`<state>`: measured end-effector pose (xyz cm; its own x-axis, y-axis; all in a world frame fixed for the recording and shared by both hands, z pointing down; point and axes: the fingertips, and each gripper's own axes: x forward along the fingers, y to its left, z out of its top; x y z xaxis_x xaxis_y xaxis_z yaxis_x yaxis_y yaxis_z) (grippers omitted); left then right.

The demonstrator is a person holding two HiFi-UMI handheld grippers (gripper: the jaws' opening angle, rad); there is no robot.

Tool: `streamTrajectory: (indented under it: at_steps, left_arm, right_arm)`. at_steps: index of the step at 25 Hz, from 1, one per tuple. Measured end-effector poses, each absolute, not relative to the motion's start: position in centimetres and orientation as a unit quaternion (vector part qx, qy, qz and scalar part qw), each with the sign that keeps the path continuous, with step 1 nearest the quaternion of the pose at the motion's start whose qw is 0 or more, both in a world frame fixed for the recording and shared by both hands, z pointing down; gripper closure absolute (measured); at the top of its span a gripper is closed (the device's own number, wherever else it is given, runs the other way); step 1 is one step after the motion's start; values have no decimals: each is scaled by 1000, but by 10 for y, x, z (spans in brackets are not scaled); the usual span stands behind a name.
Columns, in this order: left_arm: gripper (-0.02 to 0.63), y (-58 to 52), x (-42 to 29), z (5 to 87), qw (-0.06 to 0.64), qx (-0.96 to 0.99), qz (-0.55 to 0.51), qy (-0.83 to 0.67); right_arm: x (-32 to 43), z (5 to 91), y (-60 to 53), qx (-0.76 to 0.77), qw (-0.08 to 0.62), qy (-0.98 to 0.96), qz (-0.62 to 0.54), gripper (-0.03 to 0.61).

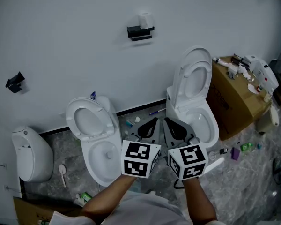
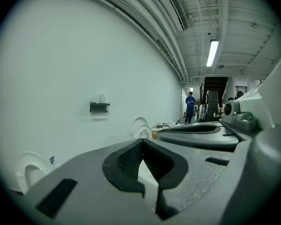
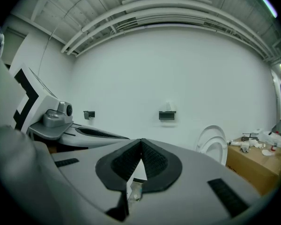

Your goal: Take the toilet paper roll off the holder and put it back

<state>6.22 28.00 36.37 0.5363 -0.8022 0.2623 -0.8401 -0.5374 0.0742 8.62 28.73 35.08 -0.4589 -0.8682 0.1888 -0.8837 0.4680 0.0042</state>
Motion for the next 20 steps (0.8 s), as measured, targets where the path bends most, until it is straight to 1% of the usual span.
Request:
streamTrajectory:
  at_steps: [7, 20]
  left_arm:
    - [609, 232, 55, 365, 95, 873, 95, -469]
    - [610, 101, 28, 363, 105, 883, 97, -446]
  right_arm:
    - [81, 355, 241, 517, 89, -850, 45, 577]
    - [52, 348, 107, 535, 93, -838, 51, 577]
